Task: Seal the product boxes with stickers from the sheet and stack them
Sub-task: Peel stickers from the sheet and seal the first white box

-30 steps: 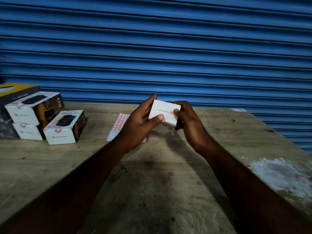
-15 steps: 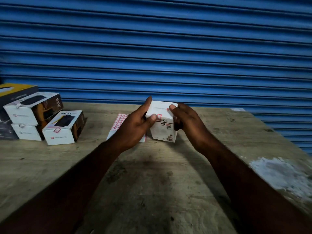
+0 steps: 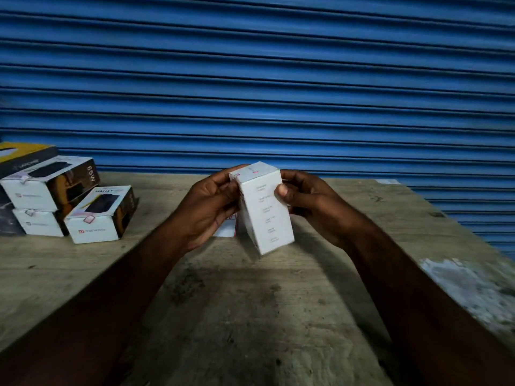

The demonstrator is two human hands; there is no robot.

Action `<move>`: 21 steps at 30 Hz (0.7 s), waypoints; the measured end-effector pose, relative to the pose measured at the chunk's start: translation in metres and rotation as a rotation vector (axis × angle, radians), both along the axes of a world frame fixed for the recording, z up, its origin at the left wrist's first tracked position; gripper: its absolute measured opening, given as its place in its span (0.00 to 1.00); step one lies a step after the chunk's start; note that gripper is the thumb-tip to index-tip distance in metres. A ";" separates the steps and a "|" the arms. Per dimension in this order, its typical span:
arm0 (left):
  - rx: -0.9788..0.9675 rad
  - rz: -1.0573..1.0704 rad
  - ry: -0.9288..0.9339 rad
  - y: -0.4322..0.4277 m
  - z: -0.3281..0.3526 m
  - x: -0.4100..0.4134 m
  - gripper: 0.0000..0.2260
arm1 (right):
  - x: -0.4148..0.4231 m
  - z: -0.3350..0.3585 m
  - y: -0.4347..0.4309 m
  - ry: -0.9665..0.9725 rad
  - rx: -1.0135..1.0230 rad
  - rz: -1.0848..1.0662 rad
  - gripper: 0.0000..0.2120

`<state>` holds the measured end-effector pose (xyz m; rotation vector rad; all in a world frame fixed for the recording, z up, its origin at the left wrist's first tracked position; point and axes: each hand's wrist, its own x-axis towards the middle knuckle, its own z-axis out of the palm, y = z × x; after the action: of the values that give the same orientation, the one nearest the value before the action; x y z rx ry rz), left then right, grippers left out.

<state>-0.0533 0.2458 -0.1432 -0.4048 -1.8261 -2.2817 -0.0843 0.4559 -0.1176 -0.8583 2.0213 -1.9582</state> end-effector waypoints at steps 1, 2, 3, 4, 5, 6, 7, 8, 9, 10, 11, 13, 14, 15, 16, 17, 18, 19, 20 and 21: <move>0.003 -0.020 -0.028 0.000 0.002 0.001 0.16 | -0.001 -0.001 0.000 -0.054 -0.025 0.048 0.24; -0.013 -0.010 -0.053 -0.001 0.003 0.002 0.15 | 0.000 -0.001 0.000 -0.094 -0.050 0.089 0.24; -0.034 0.026 -0.072 -0.001 0.004 0.002 0.15 | 0.000 -0.002 0.001 -0.109 -0.062 0.107 0.23; -0.059 0.082 -0.084 -0.001 0.003 0.001 0.17 | 0.002 -0.003 0.000 -0.117 -0.064 0.108 0.20; -0.065 0.139 -0.101 0.000 0.001 -0.001 0.18 | 0.002 -0.005 0.000 -0.112 -0.056 0.086 0.17; -0.048 0.187 -0.127 0.001 -0.001 -0.002 0.18 | 0.003 -0.006 -0.002 -0.106 -0.044 0.037 0.16; -0.014 0.224 -0.162 0.003 -0.002 -0.003 0.17 | 0.005 -0.007 -0.004 -0.085 -0.023 -0.033 0.15; 0.030 0.226 -0.199 0.005 -0.003 -0.002 0.13 | 0.006 -0.006 -0.007 -0.069 -0.010 -0.115 0.15; 0.079 0.189 -0.242 0.009 -0.003 -0.002 0.10 | 0.005 -0.007 -0.008 -0.058 -0.010 -0.196 0.15; 0.106 0.126 -0.283 0.014 -0.002 0.000 0.08 | 0.005 -0.007 -0.009 -0.062 -0.017 -0.271 0.15; 0.108 0.069 -0.302 0.019 -0.001 0.002 0.08 | 0.003 -0.008 -0.009 -0.070 -0.018 -0.343 0.18; 0.045 0.032 -0.278 0.027 -0.003 0.003 0.11 | 0.000 -0.010 -0.008 -0.121 -0.015 -0.460 0.21; 0.010 0.045 -0.255 0.028 -0.005 0.003 0.13 | -0.001 -0.011 -0.007 -0.152 -0.026 -0.493 0.20; -0.005 0.056 -0.242 0.028 -0.007 0.003 0.16 | -0.003 -0.012 -0.006 -0.167 -0.037 -0.513 0.19; -0.010 0.064 -0.242 0.027 -0.008 0.003 0.18 | -0.005 -0.012 -0.006 -0.185 -0.045 -0.522 0.18; -0.005 0.069 -0.251 0.026 -0.009 0.002 0.20 | -0.006 -0.013 -0.005 -0.191 -0.053 -0.524 0.17; 0.002 0.079 -0.266 0.024 -0.011 0.001 0.21 | -0.008 -0.014 -0.004 -0.202 -0.064 -0.524 0.16; 0.015 0.093 -0.285 0.023 -0.012 0.000 0.21 | -0.009 -0.015 -0.004 -0.206 -0.069 -0.522 0.14; 0.027 0.110 -0.304 0.022 -0.014 0.000 0.20 | -0.010 -0.016 -0.004 -0.213 -0.068 -0.520 0.12; 0.031 0.131 -0.320 0.023 -0.016 0.000 0.19 | -0.010 -0.017 -0.005 -0.215 -0.059 -0.518 0.10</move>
<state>-0.0531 0.2686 -0.1590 0.0897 -1.8872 -2.3882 -0.0942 0.4507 -0.1344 -0.1159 2.2156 -2.2512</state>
